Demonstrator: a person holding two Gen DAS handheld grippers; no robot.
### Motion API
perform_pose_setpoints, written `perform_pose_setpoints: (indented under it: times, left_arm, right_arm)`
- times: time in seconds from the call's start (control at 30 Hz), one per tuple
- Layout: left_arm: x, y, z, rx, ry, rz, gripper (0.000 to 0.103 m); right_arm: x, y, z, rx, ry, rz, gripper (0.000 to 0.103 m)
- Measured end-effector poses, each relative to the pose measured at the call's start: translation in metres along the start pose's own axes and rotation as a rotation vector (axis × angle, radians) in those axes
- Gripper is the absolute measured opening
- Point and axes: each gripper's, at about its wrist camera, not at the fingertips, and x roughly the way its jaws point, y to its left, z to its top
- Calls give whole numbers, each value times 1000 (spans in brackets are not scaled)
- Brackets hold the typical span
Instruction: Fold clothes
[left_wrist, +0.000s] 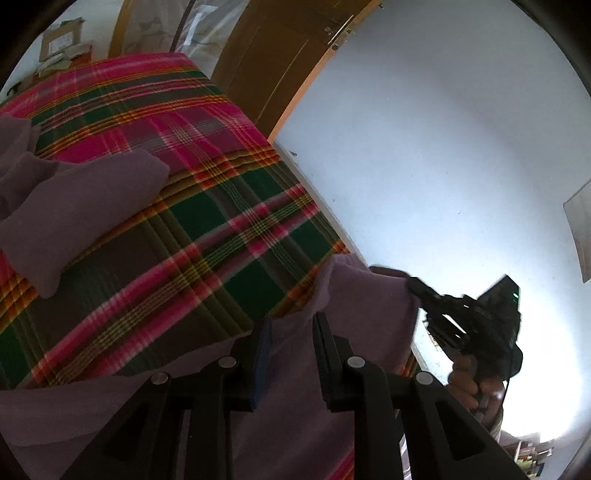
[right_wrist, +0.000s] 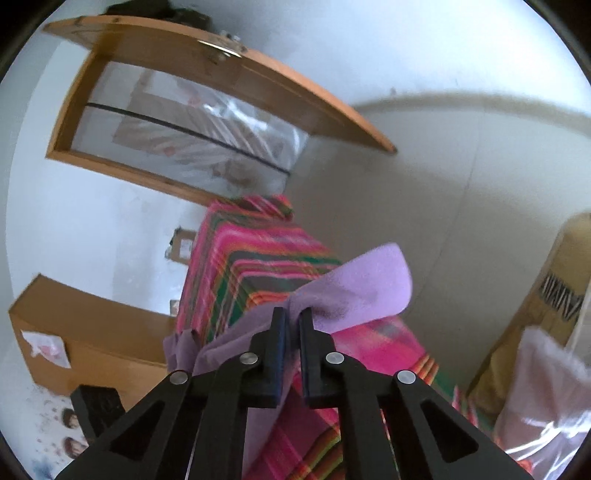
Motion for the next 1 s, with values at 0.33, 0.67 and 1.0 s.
perform_pose_setpoints:
  times: [0.33,0.67,1.0]
  left_arm:
    - [20,37,21,-103,-12,56,23]
    - [-6,52,12,-104,-35,33,23]
    - [-32,40,-40,-21,39,13,23]
  right_arm:
    - [-12,-17,-20,9,-32,-79,7]
    - [-15,-21,-15,-6,-20,-173,15]
    - [9,21,-4,-251,67,-112,37]
